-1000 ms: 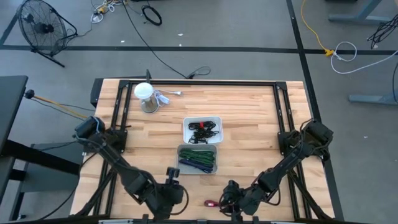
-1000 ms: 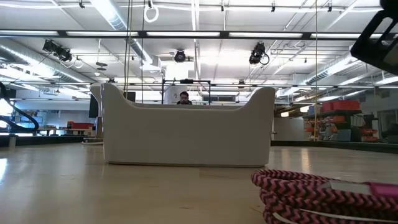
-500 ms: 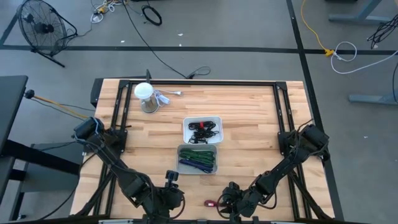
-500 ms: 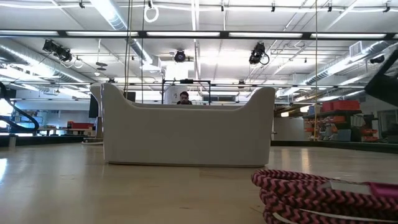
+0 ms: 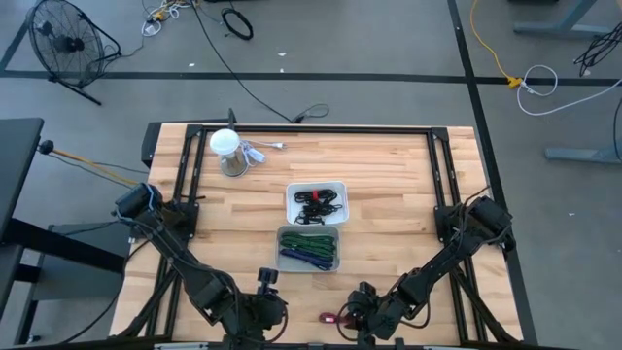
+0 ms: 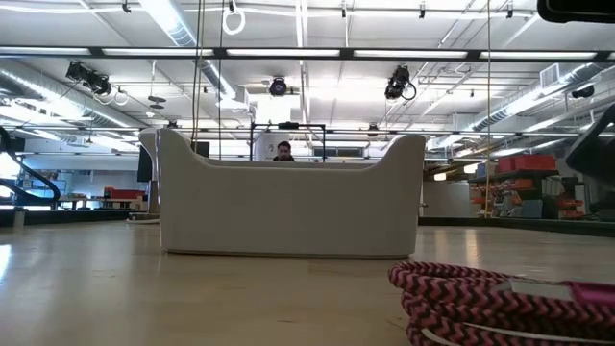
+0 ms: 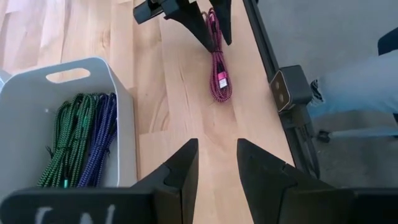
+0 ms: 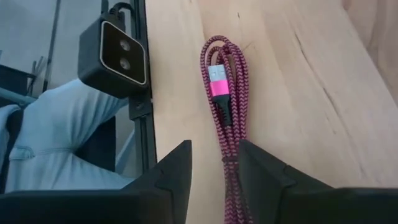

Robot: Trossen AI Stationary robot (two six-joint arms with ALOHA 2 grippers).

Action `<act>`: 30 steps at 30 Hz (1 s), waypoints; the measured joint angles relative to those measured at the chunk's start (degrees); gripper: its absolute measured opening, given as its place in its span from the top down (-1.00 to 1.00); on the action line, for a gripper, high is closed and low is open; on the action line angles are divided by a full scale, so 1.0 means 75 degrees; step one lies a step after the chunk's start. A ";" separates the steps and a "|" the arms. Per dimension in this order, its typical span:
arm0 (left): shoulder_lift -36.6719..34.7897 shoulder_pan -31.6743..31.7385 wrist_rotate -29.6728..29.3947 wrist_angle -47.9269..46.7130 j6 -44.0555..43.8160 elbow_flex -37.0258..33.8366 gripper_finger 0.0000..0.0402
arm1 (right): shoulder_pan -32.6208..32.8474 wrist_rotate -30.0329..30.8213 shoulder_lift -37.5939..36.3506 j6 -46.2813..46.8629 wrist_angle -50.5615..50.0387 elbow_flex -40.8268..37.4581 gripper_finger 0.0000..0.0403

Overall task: Pick & Place USB Port
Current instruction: Put the pink charger cable into the gray container

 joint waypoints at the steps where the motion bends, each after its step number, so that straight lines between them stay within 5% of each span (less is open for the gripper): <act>1: 0.0000 0.0000 0.0000 0.0009 -0.0044 0.0000 0.43 | 0.0000 -0.0002 0.0000 0.0000 -0.0007 0.0000 0.36; 30: 0.0003 -0.0047 0.0006 0.0125 -0.0135 -0.0003 0.43 | 0.0022 -0.0050 0.0417 -0.0031 -0.0014 0.0003 0.37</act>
